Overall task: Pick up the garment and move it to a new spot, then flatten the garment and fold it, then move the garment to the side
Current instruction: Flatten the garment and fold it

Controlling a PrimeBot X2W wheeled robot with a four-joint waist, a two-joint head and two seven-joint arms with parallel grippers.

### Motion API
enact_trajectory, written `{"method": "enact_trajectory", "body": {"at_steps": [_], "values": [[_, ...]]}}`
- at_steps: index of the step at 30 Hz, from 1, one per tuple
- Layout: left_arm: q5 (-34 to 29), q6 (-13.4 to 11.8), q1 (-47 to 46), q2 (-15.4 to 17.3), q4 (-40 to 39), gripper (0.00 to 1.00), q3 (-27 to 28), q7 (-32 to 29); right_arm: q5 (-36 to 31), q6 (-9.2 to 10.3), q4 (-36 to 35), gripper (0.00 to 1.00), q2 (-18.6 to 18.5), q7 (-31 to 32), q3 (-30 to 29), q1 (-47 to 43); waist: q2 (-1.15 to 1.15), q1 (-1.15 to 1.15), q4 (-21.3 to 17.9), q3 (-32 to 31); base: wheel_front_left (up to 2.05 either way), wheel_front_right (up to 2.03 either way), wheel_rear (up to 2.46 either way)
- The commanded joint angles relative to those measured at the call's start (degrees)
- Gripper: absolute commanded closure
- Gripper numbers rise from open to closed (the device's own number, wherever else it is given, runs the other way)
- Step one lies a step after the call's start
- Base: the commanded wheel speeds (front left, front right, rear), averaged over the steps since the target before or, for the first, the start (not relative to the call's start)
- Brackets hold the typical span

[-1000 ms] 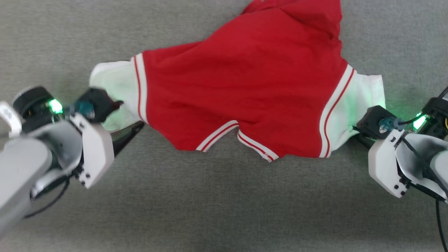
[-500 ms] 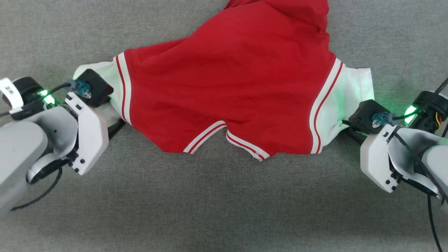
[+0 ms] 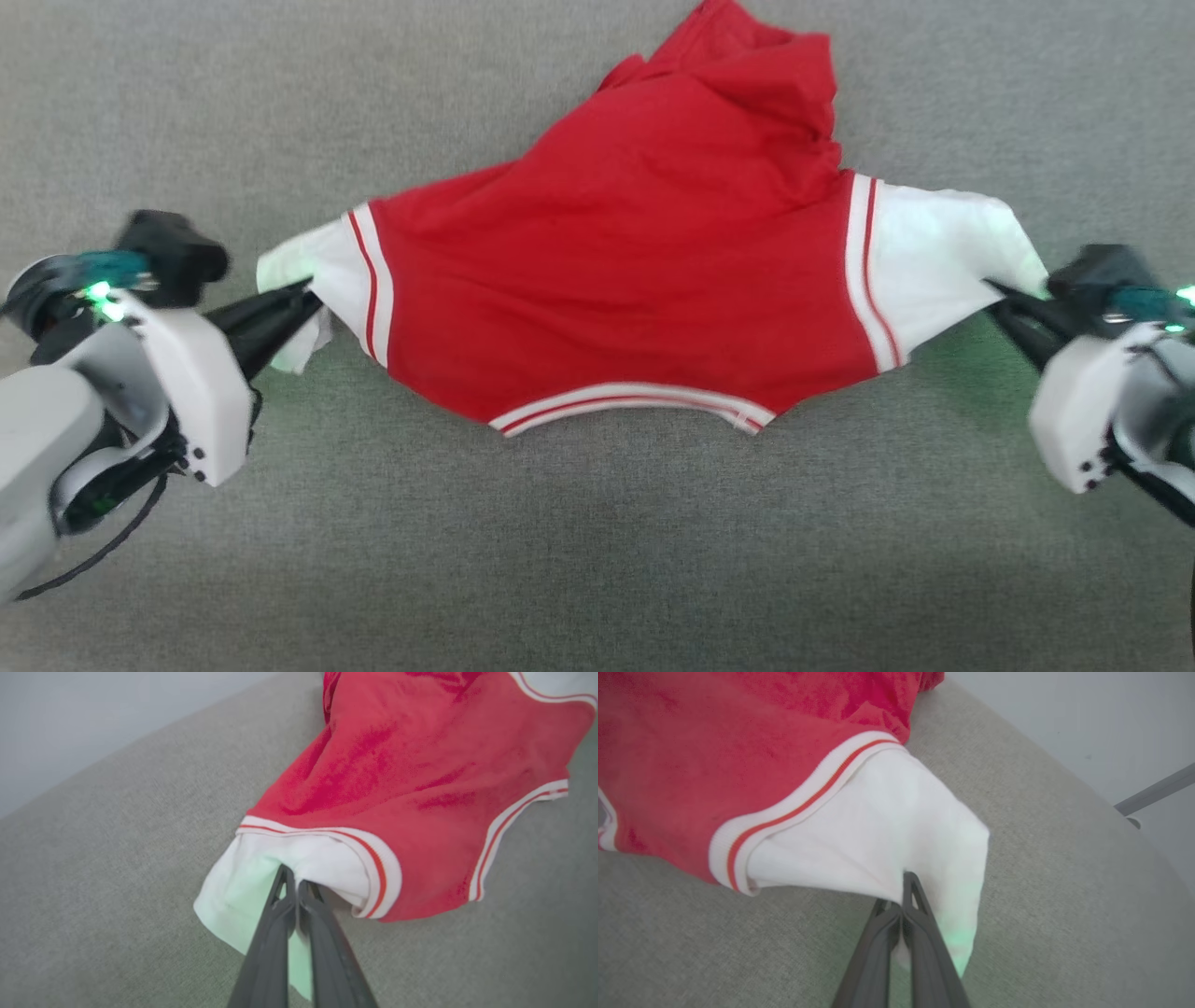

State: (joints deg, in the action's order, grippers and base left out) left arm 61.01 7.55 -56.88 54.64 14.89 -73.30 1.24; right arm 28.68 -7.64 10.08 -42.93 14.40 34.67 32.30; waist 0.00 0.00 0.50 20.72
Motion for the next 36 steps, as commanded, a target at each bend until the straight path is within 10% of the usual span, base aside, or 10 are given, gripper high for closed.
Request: {"method": "enact_trajectory", "body": {"at_steps": [1,14,24,36], "values": [[1.56,-0.16,0.91,0.99,-0.62,1.00,0.68,2.42,-0.62,0.29,-0.87,1.00,0.14,-0.75,-2.51,-1.82,0.00,0.00,-0.40,-1.21,0.00,0.00,0.00],[14.57,-0.16,-1.11,-2.01,-2.32,1.00,6.34,12.56,-2.36,0.28,-8.35,1.00,6.78,0.56,-23.21,-5.70,0.00,0.00,-0.48,2.91,0.00,0.00,0.00],[23.49,-0.15,-22.45,-11.41,15.40,1.00,16.74,12.32,-5.03,0.28,7.17,1.00,21.00,-0.63,-28.62,27.34,0.00,0.00,-2.69,11.77,0.00,0.00,0.00],[24.68,-0.16,-45.51,-19.94,28.34,1.00,27.14,13.86,-15.59,0.23,28.04,1.00,27.49,-13.57,-35.36,59.28,0.00,0.00,-3.03,9.84,0.00,0.00,0.00]]}}
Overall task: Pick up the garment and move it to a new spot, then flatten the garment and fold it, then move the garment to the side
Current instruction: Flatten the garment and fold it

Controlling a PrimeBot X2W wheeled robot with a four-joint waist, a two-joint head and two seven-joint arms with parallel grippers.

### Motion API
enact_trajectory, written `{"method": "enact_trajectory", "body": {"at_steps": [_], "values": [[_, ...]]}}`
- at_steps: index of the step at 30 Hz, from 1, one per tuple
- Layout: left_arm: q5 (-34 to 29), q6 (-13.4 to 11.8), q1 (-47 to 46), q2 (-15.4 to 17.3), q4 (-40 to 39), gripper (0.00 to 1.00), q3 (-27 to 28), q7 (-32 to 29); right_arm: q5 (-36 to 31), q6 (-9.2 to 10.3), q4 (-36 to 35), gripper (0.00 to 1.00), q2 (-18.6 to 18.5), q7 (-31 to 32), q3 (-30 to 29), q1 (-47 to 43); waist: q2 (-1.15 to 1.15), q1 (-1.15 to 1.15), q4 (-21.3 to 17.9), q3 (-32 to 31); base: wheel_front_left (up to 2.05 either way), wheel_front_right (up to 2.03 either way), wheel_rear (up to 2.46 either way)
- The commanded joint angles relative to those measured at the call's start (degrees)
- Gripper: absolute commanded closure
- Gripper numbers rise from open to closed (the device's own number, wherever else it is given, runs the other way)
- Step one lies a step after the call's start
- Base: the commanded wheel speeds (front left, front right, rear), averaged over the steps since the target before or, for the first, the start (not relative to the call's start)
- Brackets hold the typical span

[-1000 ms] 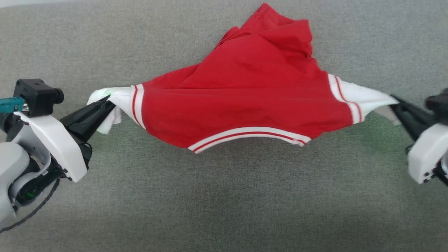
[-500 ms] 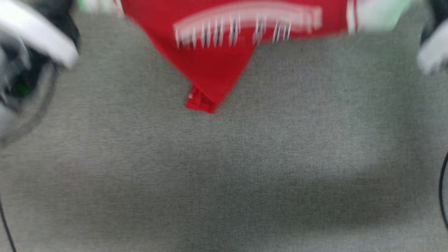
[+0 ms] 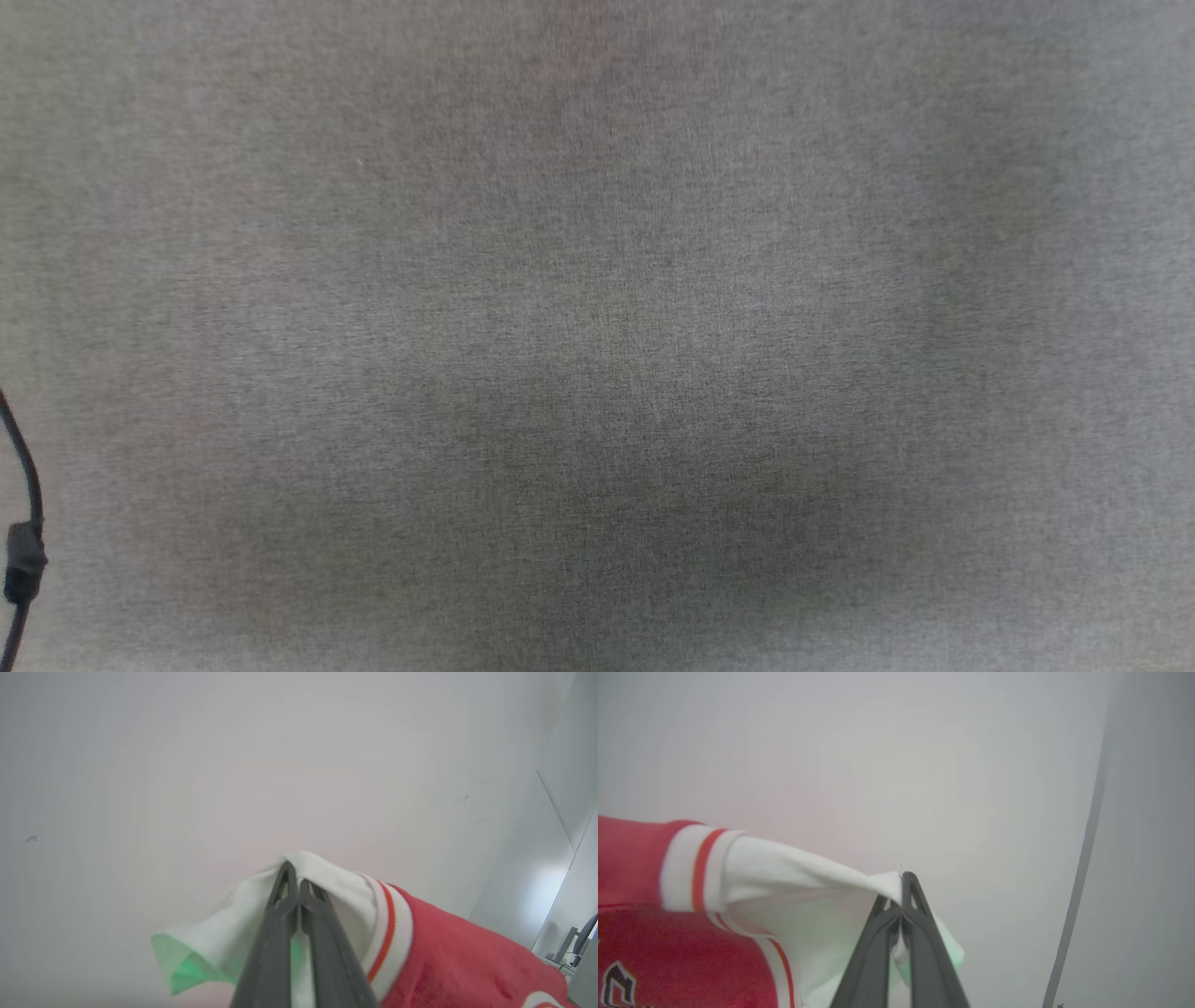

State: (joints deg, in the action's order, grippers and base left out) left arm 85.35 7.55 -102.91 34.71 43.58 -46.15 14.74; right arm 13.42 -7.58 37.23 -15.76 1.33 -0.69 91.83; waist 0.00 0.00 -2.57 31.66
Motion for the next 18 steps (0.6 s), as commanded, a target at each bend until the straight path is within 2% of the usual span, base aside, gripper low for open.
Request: {"method": "enact_trajectory", "body": {"at_steps": [1,8,12,17,18], "values": [[0.68,-0.15,0.97,-0.04,-1.26,1.00,0.03,0.36,-0.35,0.17,1.90,1.00,0.32,-0.99,0.37,0.32,0.00,0.00,0.17,-1.68,0.00,0.00,0.00],[3.89,-0.15,15.58,3.75,-9.63,1.00,-3.67,-3.49,3.39,0.16,4.76,1.00,-2.19,-1.70,7.03,-8.13,0.00,0.00,1.06,-4.96,0.00,0.00,0.00],[5.95,-0.15,28.69,7.59,-16.21,1.00,-5.90,-3.15,7.13,0.17,1.69,1.00,-4.54,-0.97,11.14,-18.54,0.00,0.00,1.20,-6.25,0.00,0.00,0.00],[9.25,-0.15,44.93,10.01,-22.62,1.00,-7.97,-1.71,12.04,0.17,-5.37,1.00,-8.44,1.57,13.83,-35.18,0.00,0.00,1.62,-8.46,0.00,0.00,0.00],[9.25,-0.15,44.93,10.01,-22.62,1.00,-7.97,-1.71,12.04,0.17,-5.37,1.00,-8.44,1.57,13.83,-35.18,0.00,0.00,1.62,-8.46,0.00,0.00,0.00]]}}
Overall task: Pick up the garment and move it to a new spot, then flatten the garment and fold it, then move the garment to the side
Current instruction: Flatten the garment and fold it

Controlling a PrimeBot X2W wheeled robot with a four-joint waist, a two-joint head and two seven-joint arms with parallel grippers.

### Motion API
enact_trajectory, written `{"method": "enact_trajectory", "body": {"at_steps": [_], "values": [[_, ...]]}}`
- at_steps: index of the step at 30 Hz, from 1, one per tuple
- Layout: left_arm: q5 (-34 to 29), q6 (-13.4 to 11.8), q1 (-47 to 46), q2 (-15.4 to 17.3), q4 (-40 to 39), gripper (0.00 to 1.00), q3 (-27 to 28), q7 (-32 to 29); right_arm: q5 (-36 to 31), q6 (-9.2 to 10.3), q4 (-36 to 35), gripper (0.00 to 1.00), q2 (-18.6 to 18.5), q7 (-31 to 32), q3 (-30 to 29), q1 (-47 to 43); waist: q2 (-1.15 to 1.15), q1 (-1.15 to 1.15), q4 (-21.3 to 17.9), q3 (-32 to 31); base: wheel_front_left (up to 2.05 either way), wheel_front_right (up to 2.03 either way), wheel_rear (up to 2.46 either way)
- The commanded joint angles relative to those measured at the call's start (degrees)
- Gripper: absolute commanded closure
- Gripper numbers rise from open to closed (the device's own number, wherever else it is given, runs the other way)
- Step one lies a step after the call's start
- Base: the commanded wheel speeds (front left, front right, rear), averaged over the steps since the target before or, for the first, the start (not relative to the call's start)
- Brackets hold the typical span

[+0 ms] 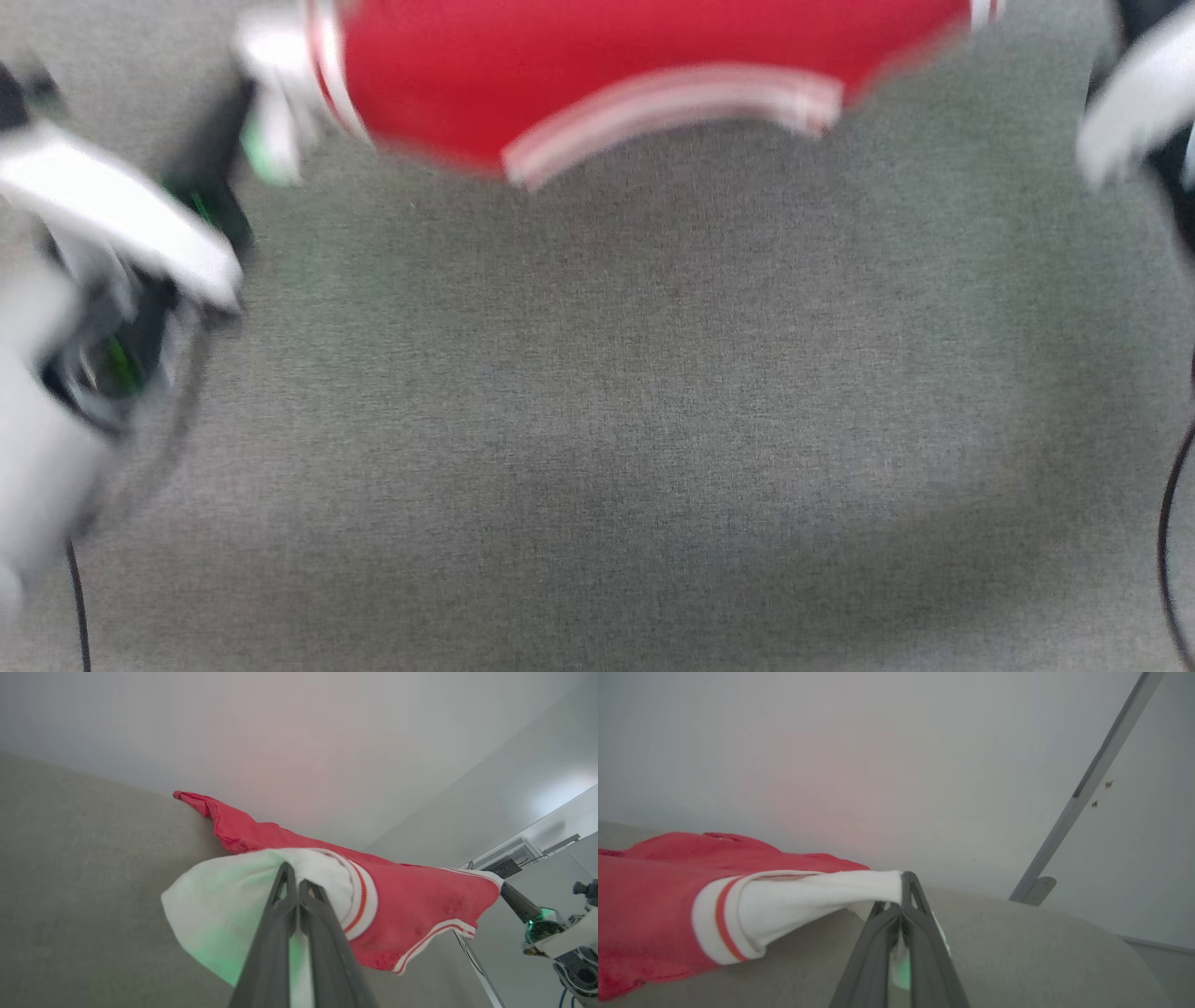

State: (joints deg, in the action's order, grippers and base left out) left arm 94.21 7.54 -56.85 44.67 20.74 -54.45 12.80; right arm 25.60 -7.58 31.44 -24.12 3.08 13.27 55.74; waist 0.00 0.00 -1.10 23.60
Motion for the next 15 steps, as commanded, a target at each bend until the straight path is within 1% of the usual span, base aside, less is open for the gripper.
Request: {"method": "enact_trajectory", "body": {"at_steps": [1,3,5,7,8,11,15], "values": [[0.65,-0.14,1.87,0.39,-1.17,1.00,-0.07,0.51,0.85,0.17,-1.49,1.00,-0.76,0.81,0.12,-2.78,0.00,0.00,0.21,-0.81,0.00,0.00,0.00],[0.95,-0.14,7.67,1.11,-3.99,1.00,-0.53,1.07,2.76,0.17,-5.58,1.00,-2.38,2.82,0.14,-10.06,0.00,0.00,0.41,-1.75,0.00,0.00,0.00],[0.44,-0.14,12.49,2.04,-6.76,1.00,-0.91,1.50,4.57,0.17,-10.04,1.00,-3.79,4.98,-1.03,-16.99,0.00,0.00,0.56,-2.52,0.00,0.00,0.00],[-0.25,-0.14,16.78,2.70,-9.54,1.00,-1.37,1.83,5.72,0.17,-14.25,1.00,-5.05,7.40,-3.07,-23.64,0.00,0.00,0.68,-3.41,0.00,0.00,0.00],[-1.19,-0.14,20.56,3.88,-11.80,1.00,-1.90,2.06,6.84,0.17,-18.68,1.00,-5.49,10.43,-5.24,-30.17,0.00,0.00,0.81,-4.25,0.00,0.00,0.00],[-1.99,-0.14,25.02,5.13,-15.42,1.00,-1.88,2.22,8.16,0.16,-25.36,1.00,-5.87,15.54,-8.46,-38.79,0.00,0.00,1.06,-5.27,0.00,0.00,0.00],[-2.77,-0.14,30.96,7.42,-19.47,1.00,-0.85,2.37,9.55,0.17,-33.66,1.00,-4.65,22.34,-12.88,-48.81,0.00,0.00,1.39,-6.03,0.00,0.00,0.00]]}}
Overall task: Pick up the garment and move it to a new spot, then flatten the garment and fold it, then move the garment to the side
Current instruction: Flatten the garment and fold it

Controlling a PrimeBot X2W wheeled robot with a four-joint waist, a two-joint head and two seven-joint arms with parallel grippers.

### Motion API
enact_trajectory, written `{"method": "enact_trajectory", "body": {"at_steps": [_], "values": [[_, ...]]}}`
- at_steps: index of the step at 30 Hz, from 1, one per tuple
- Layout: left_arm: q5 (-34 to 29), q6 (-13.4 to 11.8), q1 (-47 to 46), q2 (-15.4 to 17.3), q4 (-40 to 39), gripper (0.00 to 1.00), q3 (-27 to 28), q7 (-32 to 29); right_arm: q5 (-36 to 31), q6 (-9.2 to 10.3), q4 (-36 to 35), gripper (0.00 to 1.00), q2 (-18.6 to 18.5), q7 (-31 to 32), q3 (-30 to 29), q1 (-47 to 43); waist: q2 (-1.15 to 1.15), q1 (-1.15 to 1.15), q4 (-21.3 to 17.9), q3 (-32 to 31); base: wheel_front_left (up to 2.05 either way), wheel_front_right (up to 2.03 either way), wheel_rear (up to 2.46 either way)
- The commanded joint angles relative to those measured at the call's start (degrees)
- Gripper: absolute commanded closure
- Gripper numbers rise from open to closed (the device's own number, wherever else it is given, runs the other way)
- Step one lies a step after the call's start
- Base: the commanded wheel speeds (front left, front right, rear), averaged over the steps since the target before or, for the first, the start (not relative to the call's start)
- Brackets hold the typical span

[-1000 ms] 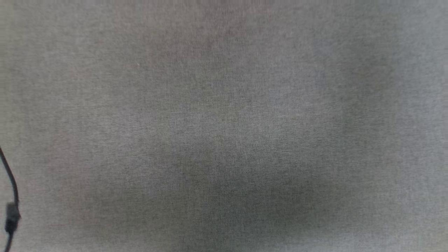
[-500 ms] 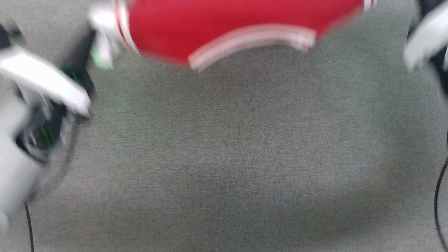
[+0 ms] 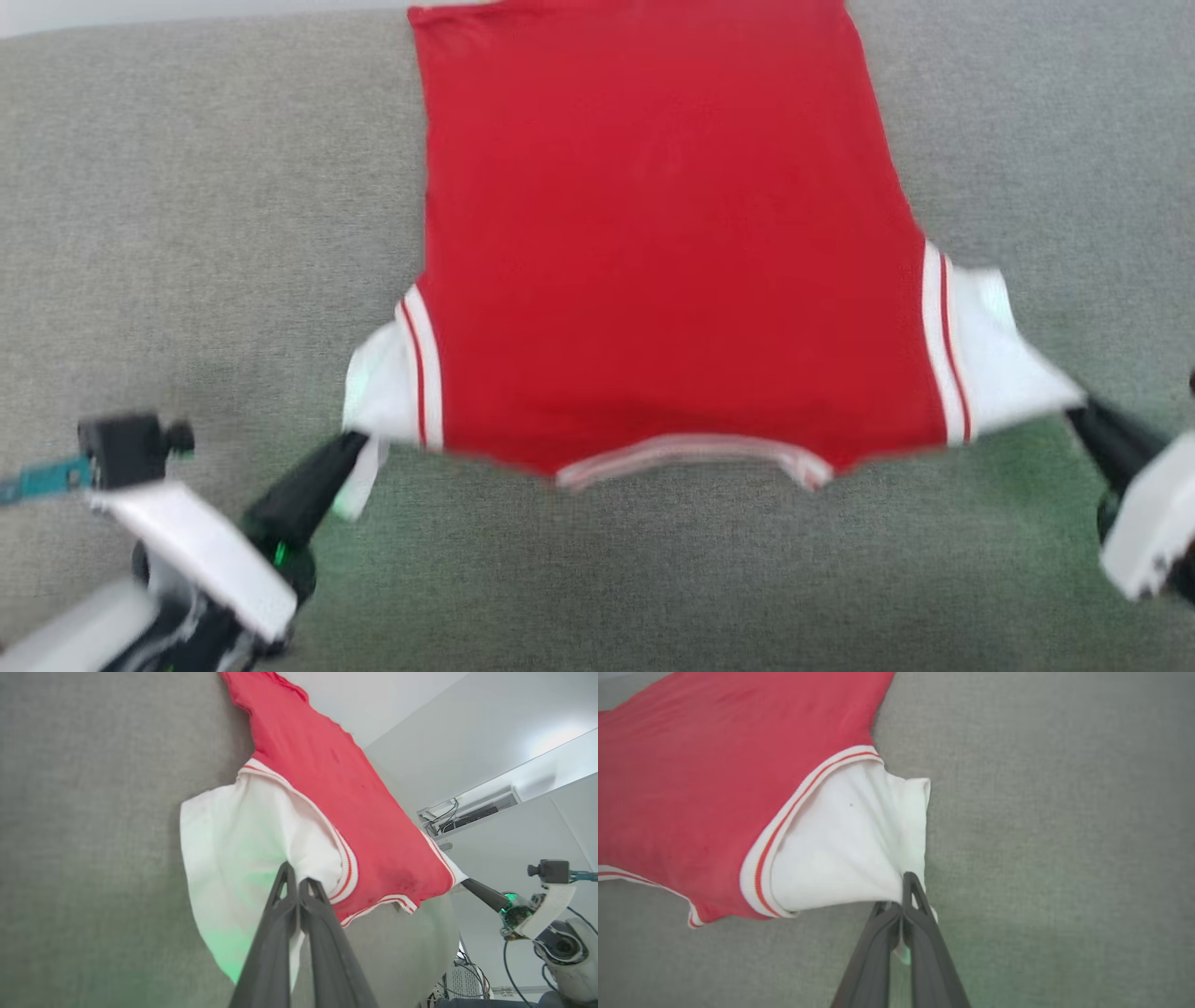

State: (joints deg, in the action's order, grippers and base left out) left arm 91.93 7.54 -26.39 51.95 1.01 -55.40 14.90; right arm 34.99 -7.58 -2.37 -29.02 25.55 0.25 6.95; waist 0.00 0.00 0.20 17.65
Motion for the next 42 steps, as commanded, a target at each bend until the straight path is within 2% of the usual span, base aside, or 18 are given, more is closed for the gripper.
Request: {"method": "enact_trajectory", "body": {"at_steps": [1,11,16,20,25,35,36,37,38,42], "values": [[-1.00,-0.14,1.93,0.90,-0.63,1.00,0.40,0.32,0.39,0.16,-1.80,1.00,0.72,1.49,-0.97,-2.20,0.00,0.00,0.17,-0.20,0.00,0.00,0.00],[-3.01,-0.14,17.28,5.21,-8.45,1.00,7.32,0.35,2.32,0.17,-17.29,1.00,5.85,15.30,-8.60,-19.18,0.00,0.00,1.01,-0.99,0.00,0.00,0.00],[-4.82,-0.14,21.26,4.91,-10.73,1.00,9.85,0.36,2.81,0.16,-22.59,1.00,7.95,18.29,-10.79,-22.20,0.00,0.00,1.21,-0.31,0.00,0.00,0.00],[-5.95,-0.14,19.37,1.92,-9.28,1.00,8.45,-0.45,2.49,0.14,-21.27,1.00,8.35,19.50,-8.80,-20.50,0.00,0.00,1.43,0.05,0.00,0.00,0.00],[-5.82,-0.14,16.88,-1.72,-5.36,1.00,6.45,-2.35,2.14,0.11,-15.82,1.00,7.54,20.31,-5.48,-17.25,0.00,0.00,1.46,0.24,0.00,0.00,0.00],[-6.22,-0.14,14.50,-4.29,-1.03,1.00,4.76,-2.35,1.07,0.11,-7.27,0.99,5.88,16.90,0.27,-14.14,0.00,0.00,1.95,1.13,0.00,0.00,0.00],[-6.29,-0.14,14.38,-4.36,-0.98,1.00,4.57,-2.25,0.85,0.11,-7.20,0.65,5.53,16.37,0.41,-13.77,0.00,0.00,2.00,1.13,0.00,0.00,0.00],[-6.36,-0.14,14.18,-4.45,-1.08,1.00,4.52,-2.11,0.70,0.11,-7.29,0.10,5.28,15.76,0.15,-13.47,0.00,0.00,2.10,1.17,0.00,0.00,0.00],[-6.43,-0.14,14.00,-4.41,-1.16,1.00,4.51,-1.93,0.75,0.12,-7.56,0.00,5.01,15.38,-0.32,-13.16,0.00,0.00,2.20,1.22,0.00,0.00,0.00],[-7.23,-0.14,13.29,-4.49,-2.01,1.00,4.12,-1.64,1.01,0.11,-10.71,0.00,3.74,15.16,-4.71,-11.70,0.00,0.00,3.23,1.65,0.00,0.00,0.00]]}}
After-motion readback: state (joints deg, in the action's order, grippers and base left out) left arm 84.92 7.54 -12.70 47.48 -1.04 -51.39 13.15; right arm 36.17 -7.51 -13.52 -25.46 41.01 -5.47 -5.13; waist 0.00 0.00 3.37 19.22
